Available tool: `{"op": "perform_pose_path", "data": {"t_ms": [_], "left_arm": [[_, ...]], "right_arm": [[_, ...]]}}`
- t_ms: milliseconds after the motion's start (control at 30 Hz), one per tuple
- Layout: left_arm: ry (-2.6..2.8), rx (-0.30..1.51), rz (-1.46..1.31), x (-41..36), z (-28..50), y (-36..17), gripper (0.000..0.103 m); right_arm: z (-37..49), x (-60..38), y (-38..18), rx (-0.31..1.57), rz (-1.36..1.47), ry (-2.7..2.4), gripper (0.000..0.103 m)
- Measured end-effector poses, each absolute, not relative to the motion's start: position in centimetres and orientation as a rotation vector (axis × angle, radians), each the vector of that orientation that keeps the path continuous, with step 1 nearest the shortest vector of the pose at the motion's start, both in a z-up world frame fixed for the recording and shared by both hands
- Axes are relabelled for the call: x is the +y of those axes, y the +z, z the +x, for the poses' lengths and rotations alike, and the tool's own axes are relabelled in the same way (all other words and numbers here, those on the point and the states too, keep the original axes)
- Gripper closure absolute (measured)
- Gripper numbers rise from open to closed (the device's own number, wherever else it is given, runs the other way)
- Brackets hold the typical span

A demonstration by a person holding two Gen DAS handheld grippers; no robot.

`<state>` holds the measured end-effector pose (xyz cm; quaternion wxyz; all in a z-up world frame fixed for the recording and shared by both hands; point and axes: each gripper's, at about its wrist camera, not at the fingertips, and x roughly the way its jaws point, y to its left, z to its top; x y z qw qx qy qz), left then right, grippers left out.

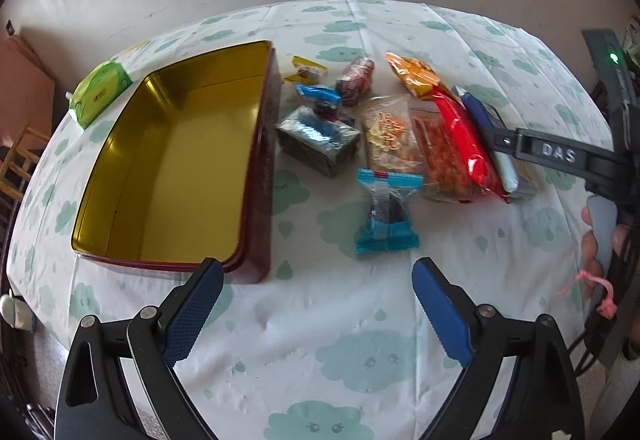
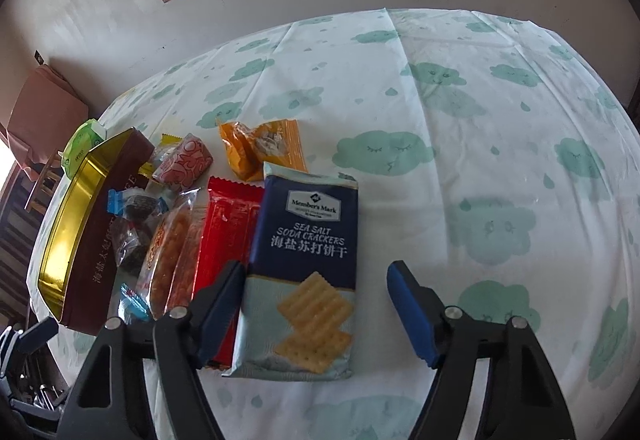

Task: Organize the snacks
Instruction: 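Grasp the blue crackers pack with the right tool while the left tool grasps the blue candy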

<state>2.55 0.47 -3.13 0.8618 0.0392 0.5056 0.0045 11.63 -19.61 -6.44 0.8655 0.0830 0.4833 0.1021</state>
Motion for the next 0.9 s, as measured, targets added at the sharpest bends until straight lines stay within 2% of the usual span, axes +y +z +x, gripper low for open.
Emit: {"op": "perform_pose_path", "data": {"t_ms": [67, 200, 500, 667, 833, 900], "left_arm": [[-0.016, 1.055, 0.088, -0.1, 2.5, -3.0, 0.014], [-0.037, 1.052, 0.104, -0.9, 2.5, -2.9, 0.014], [-0.147, 1.125, 0.059, -1.7, 4.0, -3.4, 0.019], [-0.170, 1.209, -0.040, -1.2, 5.3, -4.3, 0.036], [-0.166, 1.210, -0.065, -0.9, 6.1, -4.4, 0.048], [-0.160, 1.210, -0.064, -0.9, 6.4, -4.4, 0.049]], "right_arm": [[11.8, -19.8, -6.6, 1.011, 0.178, 0.217, 0.039], [11.9, -19.8, -6.6, 1.008, 0.123, 0.213, 0.052], [9.9, -20.4, -6.6, 0.994, 0.001, 0.148, 0.052], [8.3, -22.3, -6.5, 0.999, 0.030, 0.111, 0.052], [6.9, -23.2, -6.5, 1.000, 0.050, 0.096, 0.052], [6.2, -23.2, -6.4, 1.000, 0.050, 0.092, 0.052]]}}
